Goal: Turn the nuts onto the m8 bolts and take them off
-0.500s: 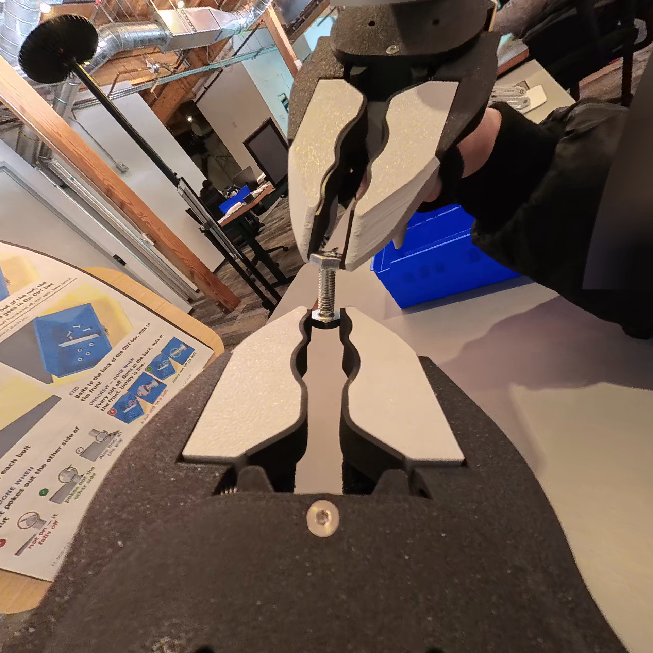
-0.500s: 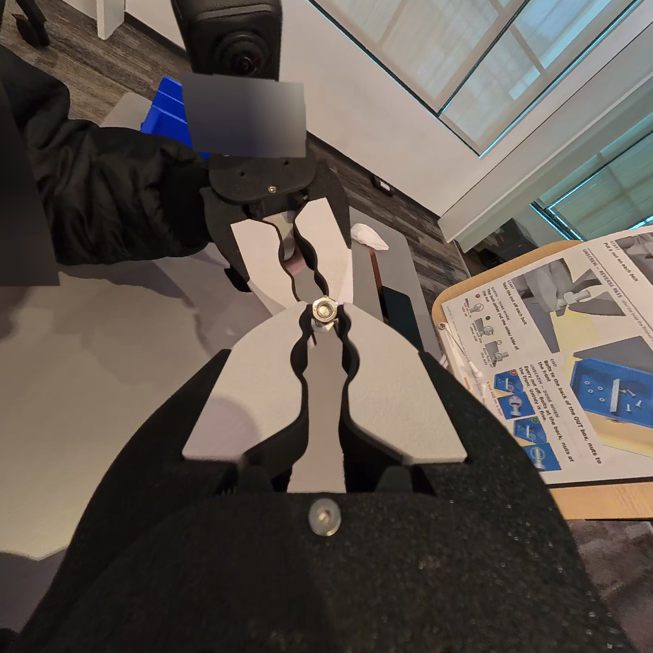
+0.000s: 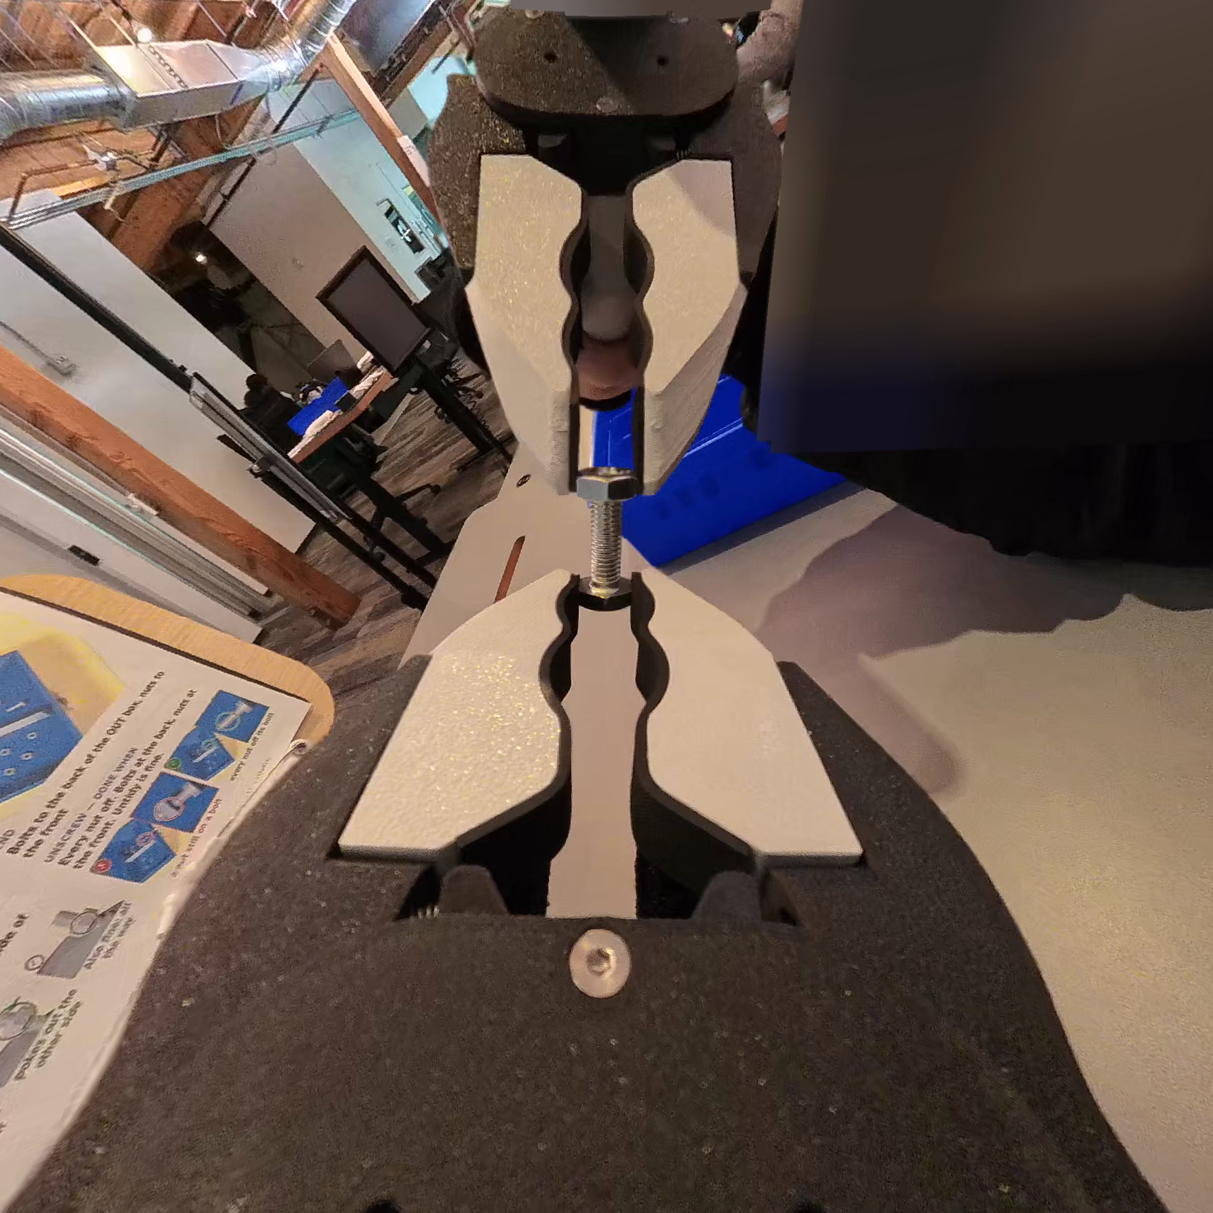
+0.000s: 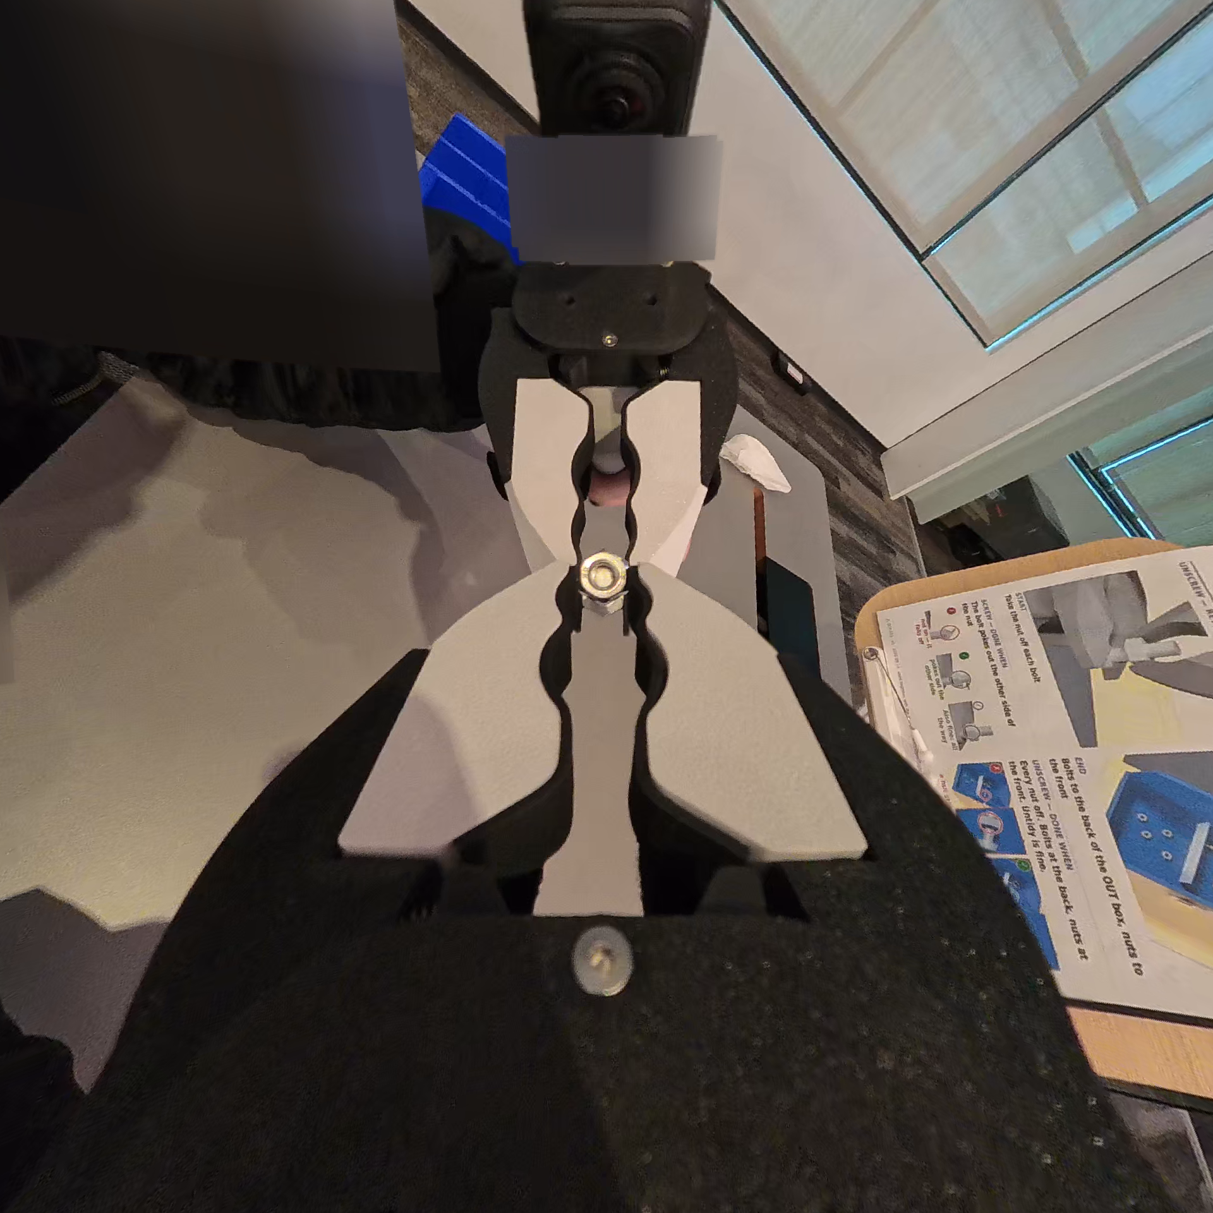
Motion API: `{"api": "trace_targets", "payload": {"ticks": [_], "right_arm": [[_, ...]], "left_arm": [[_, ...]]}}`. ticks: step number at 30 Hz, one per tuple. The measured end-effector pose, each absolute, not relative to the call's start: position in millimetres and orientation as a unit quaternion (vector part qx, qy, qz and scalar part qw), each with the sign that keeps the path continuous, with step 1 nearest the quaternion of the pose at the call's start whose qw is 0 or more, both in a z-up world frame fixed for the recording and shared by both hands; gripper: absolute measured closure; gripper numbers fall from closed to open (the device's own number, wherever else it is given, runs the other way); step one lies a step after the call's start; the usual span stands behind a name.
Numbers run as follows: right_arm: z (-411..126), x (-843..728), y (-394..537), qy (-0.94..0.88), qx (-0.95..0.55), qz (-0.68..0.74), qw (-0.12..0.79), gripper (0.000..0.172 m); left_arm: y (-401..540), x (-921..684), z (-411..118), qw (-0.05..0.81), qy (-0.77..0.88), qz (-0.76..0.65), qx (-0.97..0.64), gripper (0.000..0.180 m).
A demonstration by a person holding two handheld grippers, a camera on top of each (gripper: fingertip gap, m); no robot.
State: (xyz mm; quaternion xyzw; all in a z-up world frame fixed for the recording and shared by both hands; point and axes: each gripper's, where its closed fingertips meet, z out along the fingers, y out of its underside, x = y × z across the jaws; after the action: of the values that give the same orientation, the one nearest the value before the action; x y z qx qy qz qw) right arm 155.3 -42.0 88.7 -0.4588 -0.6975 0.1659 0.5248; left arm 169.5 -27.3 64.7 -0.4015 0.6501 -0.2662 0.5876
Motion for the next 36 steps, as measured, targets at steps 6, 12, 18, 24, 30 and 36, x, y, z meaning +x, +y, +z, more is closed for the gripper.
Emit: {"api": "trace_targets", "payload": {"ticks": [6, 12, 18, 24, 30, 36], "right_arm": [[96, 154, -27, -0.663, -0.492, 0.148, 0.544, 0.158], [109, 148, -6, -0.600, -0.535, 0.163, 0.572, 0.158], [115, 142, 9, -0.553, -0.569, 0.164, 0.587, 0.158], [118, 140, 12, -0.545, -0.562, 0.161, 0.601, 0.149], [117, 148, 3, -0.578, -0.521, 0.161, 0.607, 0.145], [118, 143, -3, -0.586, -0.501, 0.193, 0.607, 0.145]], "left_arm": [[-12, 168, 72, 0.615, 0.619, -0.242, -0.424, 0.166], [10, 162, 85, 0.649, 0.565, -0.220, -0.460, 0.166], [26, 155, 90, 0.666, 0.531, -0.185, -0.490, 0.166], [27, 154, 91, 0.666, 0.526, -0.189, -0.494, 0.166], [21, 155, 92, 0.654, 0.530, -0.226, -0.490, 0.166], [13, 156, 95, 0.645, 0.531, -0.264, -0.483, 0.166]]}}
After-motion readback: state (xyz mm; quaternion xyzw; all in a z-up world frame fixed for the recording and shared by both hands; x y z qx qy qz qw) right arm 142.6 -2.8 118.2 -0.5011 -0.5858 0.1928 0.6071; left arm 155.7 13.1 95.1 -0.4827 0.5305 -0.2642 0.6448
